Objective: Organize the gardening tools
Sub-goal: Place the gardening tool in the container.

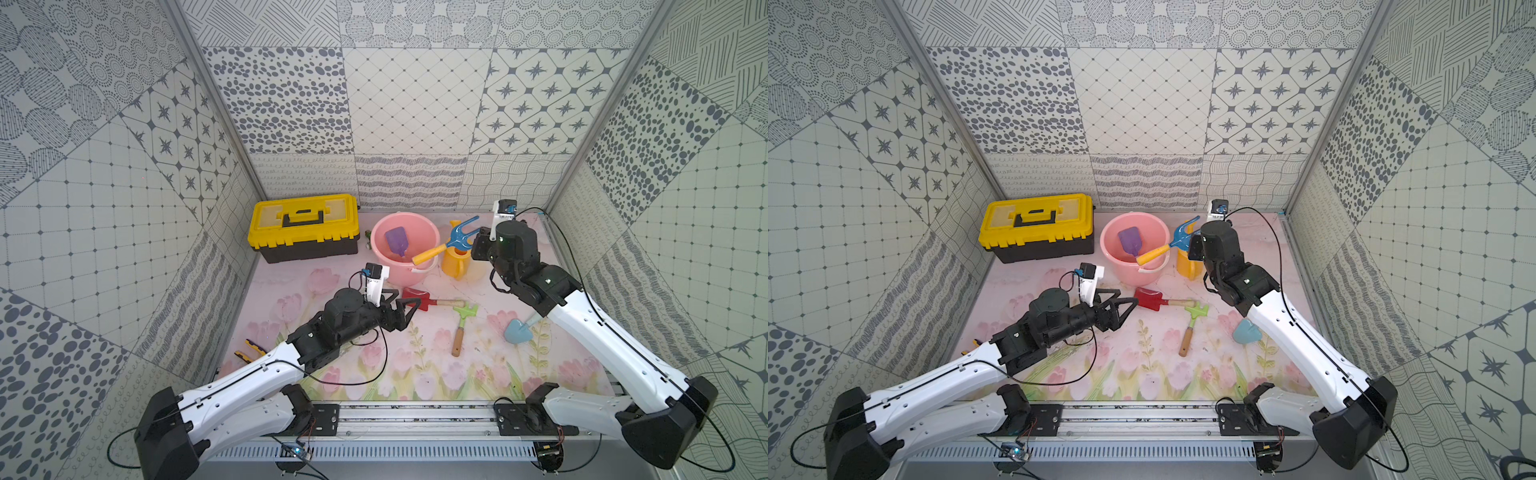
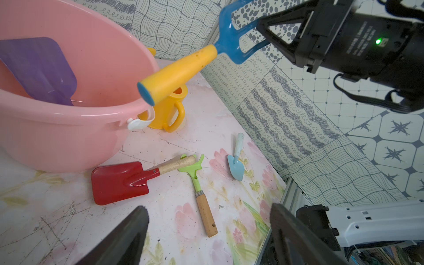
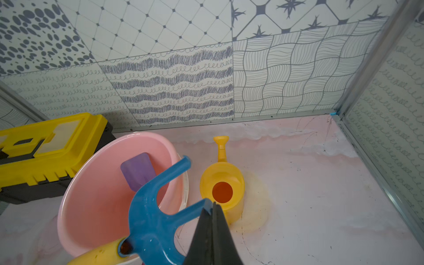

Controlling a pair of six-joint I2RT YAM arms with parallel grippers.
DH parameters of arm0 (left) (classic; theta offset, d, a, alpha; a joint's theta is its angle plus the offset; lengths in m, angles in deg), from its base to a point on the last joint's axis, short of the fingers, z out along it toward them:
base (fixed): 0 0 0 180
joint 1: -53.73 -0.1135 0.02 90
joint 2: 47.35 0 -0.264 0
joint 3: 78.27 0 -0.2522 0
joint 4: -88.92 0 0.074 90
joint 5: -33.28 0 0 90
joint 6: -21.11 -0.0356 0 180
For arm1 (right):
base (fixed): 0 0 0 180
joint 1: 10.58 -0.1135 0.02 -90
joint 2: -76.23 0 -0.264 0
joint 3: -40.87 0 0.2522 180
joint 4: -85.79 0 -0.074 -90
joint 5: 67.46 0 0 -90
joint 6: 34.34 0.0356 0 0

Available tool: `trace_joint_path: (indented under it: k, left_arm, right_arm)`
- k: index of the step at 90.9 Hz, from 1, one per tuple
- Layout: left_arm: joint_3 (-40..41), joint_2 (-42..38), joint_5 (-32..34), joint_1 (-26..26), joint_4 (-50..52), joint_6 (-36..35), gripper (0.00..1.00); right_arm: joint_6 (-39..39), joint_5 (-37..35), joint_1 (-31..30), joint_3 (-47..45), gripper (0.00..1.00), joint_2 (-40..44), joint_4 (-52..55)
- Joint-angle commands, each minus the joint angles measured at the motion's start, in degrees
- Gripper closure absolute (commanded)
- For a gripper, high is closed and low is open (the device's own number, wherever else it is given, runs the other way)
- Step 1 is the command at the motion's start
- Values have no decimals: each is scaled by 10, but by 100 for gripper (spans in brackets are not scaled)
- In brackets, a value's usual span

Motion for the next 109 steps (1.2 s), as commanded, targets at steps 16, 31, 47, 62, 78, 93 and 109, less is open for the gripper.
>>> trace_joint_path:
  k: [16, 31, 47, 62, 78, 93, 109]
  left_arm:
    - [16, -31, 34, 5, -17, -44, 10]
    - [31, -49, 54, 6, -23, -31, 10]
    - [44, -77, 88, 6, -22, -24, 9]
    - [61, -97, 108, 5, -35, -16, 7]
    - [59, -92, 112, 5, -33, -15, 7]
    - [58, -83, 110, 6, -32, -10, 7]
    - [54, -76, 107, 5, -24, -2, 7]
  right_arm:
    - [-125, -72, -30, 100, 100, -114, -86]
    - [-213, -100, -42, 180, 100, -223, -101]
    - [-356, -101, -73, 235, 100, -334, -111]
    - [-385, -39, -73, 243, 99, -379, -109]
    - [-370, -42, -78, 286, 52, -406, -89]
    - [-340, -49, -86, 273, 33, -371, -84]
    - [-249, -72, -86, 212, 13, -272, -67]
